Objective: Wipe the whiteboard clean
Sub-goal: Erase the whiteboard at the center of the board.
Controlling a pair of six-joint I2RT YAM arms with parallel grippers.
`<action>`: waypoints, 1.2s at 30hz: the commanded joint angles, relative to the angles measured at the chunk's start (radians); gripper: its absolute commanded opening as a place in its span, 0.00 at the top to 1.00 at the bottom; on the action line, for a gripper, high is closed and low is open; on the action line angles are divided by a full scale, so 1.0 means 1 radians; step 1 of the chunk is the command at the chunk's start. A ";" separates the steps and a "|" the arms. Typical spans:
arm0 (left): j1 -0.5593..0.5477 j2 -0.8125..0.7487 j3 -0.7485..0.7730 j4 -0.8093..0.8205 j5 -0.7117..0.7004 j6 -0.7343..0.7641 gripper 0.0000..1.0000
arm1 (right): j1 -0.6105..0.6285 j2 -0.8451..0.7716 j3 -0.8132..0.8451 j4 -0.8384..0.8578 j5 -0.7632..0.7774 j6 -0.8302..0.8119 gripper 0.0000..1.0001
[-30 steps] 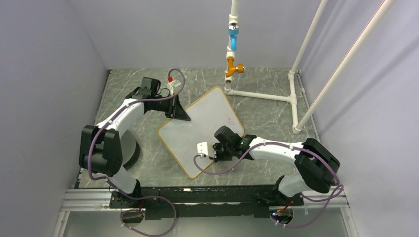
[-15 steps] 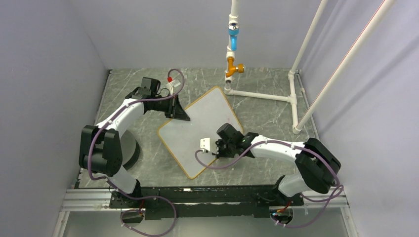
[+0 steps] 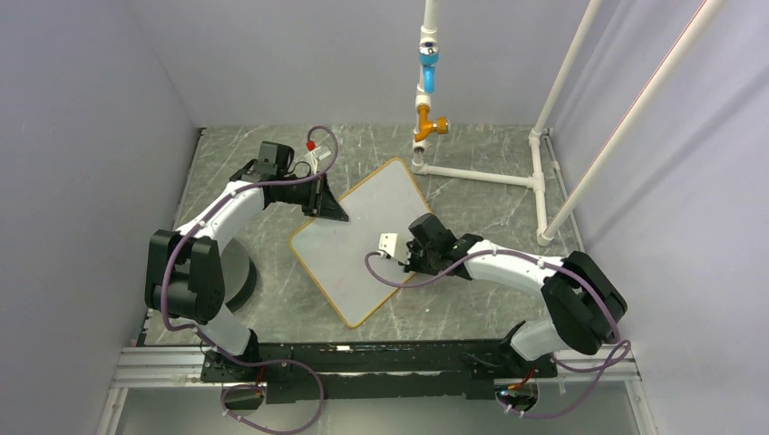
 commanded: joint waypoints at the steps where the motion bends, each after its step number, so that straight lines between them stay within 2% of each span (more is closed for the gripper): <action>1: -0.019 -0.062 0.019 0.033 0.178 0.009 1.00 | 0.019 -0.015 0.034 0.044 -0.021 0.004 1.00; 5: -0.019 -0.063 0.020 0.031 0.176 0.011 1.00 | 0.138 -0.007 0.031 -0.009 -0.142 -0.042 1.00; 8: -0.019 -0.067 0.020 0.029 0.175 0.013 1.00 | 0.173 0.014 0.046 -0.003 -0.134 -0.027 1.00; 10: -0.019 -0.068 0.022 0.027 0.175 0.015 1.00 | 0.160 0.025 0.053 0.029 -0.057 -0.005 1.00; 14: -0.019 -0.068 0.021 0.030 0.177 0.011 1.00 | 0.023 -0.004 0.054 0.094 0.059 0.059 1.00; 19: -0.019 -0.068 0.019 0.037 0.179 0.007 1.00 | -0.018 -0.020 0.040 0.083 0.048 0.050 1.00; 24: -0.020 -0.065 0.018 0.034 0.176 0.010 1.00 | 0.133 0.004 0.033 -0.022 -0.111 -0.052 1.00; 27: -0.021 -0.065 0.019 0.030 0.176 0.012 1.00 | 0.194 0.024 0.057 -0.051 -0.155 -0.058 1.00; 30: -0.021 -0.067 0.020 0.031 0.176 0.012 1.00 | 0.171 0.032 0.079 0.016 -0.038 0.022 1.00; 33: -0.022 -0.067 0.019 0.030 0.175 0.012 1.00 | 0.063 0.022 0.090 0.092 0.068 0.098 1.00; 36: -0.022 -0.068 0.018 0.034 0.176 0.011 1.00 | -0.044 -0.010 0.073 0.128 0.102 0.123 1.00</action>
